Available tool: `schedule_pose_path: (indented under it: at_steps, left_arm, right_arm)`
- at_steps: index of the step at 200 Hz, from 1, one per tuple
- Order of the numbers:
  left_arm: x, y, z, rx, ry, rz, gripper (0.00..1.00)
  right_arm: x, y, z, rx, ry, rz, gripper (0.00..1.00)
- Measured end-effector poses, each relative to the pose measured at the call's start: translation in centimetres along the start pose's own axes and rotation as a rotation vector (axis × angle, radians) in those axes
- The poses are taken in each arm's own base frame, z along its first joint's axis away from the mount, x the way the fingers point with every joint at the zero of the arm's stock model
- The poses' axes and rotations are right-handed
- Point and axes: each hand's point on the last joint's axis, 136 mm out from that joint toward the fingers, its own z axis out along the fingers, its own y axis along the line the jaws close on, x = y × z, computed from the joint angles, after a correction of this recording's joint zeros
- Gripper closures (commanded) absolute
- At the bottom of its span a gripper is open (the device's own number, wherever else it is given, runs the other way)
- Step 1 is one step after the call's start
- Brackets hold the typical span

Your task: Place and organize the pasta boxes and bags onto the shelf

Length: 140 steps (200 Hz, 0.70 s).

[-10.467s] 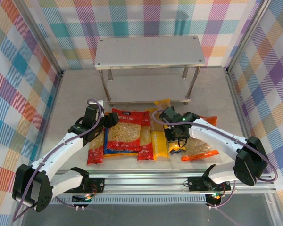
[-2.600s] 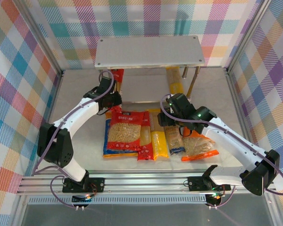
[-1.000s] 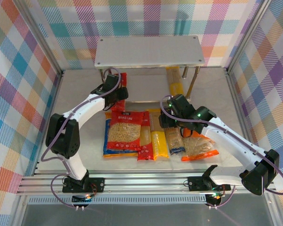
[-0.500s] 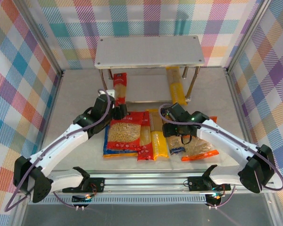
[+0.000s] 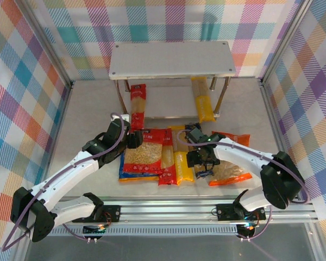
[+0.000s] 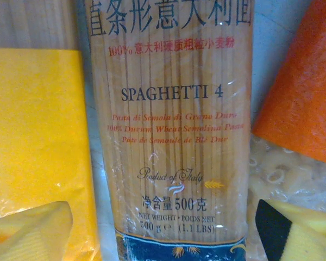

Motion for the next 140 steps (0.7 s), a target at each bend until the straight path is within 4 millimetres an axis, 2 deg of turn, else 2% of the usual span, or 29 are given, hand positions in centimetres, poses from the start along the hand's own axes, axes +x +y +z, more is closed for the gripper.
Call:
schedule_pose_path:
  at_steps: [102, 140]
  left_arm:
    - [0.0, 0.2, 0.2, -0.016, -0.002, 0.002, 0.31]
    - [-0.1, 0.2, 0.2, -0.017, -0.004, 0.002, 0.31]
  right_arm:
    - [-0.5, -1.0, 3.2, 0.055, 0.057, 0.035, 0.1]
    - [-0.6, -0.6, 3.8, 0.038, 0.066, 0.017, 0.12]
